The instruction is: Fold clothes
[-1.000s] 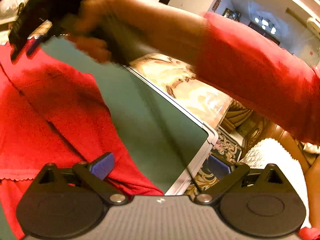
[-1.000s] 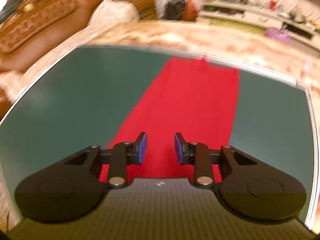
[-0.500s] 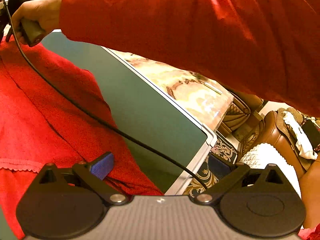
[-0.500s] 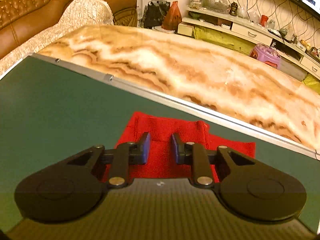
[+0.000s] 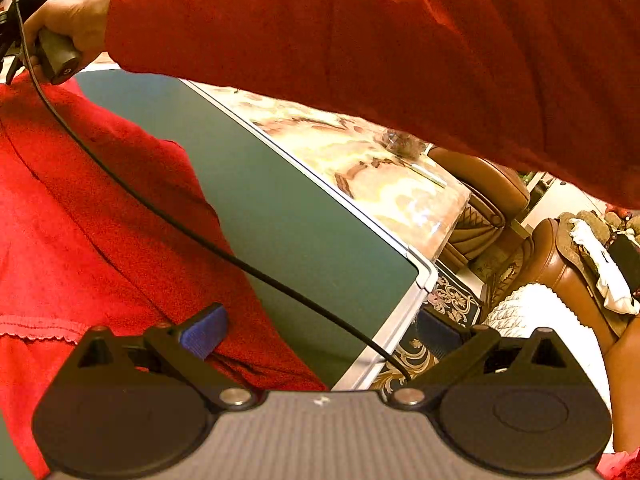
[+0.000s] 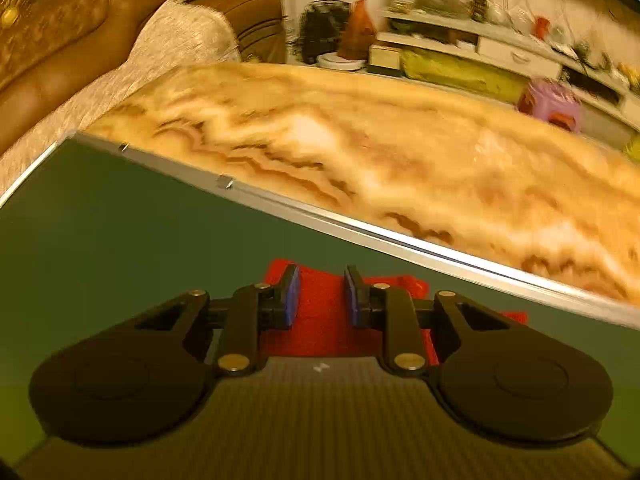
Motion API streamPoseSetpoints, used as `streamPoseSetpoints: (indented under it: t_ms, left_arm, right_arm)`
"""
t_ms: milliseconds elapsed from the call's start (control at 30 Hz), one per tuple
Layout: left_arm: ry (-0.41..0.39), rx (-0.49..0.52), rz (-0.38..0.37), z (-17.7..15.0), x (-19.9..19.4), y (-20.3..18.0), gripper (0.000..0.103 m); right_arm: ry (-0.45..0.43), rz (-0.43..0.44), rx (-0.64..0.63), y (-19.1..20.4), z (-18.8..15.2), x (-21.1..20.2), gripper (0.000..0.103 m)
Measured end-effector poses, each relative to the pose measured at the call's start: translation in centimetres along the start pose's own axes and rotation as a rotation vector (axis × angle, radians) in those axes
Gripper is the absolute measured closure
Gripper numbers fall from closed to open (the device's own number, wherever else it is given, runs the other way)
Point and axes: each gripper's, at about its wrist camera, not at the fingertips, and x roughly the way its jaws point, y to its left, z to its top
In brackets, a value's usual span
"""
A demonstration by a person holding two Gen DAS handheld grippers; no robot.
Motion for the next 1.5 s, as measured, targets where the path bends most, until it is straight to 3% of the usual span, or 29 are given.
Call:
streamPoseSetpoints:
  t_ms: [133, 333, 433, 600, 900, 1167, 1367, 1500]
  left_arm:
    - [0.0, 0.006, -0.008, 0.0, -2.2, 0.1, 0.0]
    - [-0.001, 0.003, -0.016, 0.1, -2.0, 0.5, 0.0]
    - [-0.003, 0.006, -0.016, 0.0, -2.1, 0.8, 0.0]
    - [-0.002, 0.01, -0.012, 0.0, -2.2, 1.1, 0.0]
    - [0.002, 0.015, -0.008, 0.1, -1.9, 1.0, 0.0]
    - [0.0, 0.01, -0.011, -0.1, -2.3, 1.1, 0.0]
    - [0.004, 0.011, -0.009, 0.0, -2.4, 1.0, 0.0]
    - [0.012, 0.0, -0.01, 0.1, -2.7, 1.1, 0.0]
  right_arm:
    - [-0.005, -0.016, -0.019, 0.6, 0.3, 0.3, 0.073]
    - [-0.056, -0.017, 0.132, -2.4, 0.7, -1.6, 0.073]
    - [-0.036, 0.016, 0.167, -4.3, 0.2, -2.3, 0.073]
    - [0.008, 0.063, 0.172, -5.7, -0.7, -2.4, 0.088]
    - [-0.038, -0.094, 0.242, -5.2, -0.4, -1.3, 0.091]
    - [-0.053, 0.084, 0.286, -6.1, -1.3, -3.0, 0.091]
    - [-0.024, 0.039, 0.278, -6.0, -1.5, -1.1, 0.091]
    - [-0.061, 0.069, 0.267, -5.7, -1.9, -3.7, 0.09]
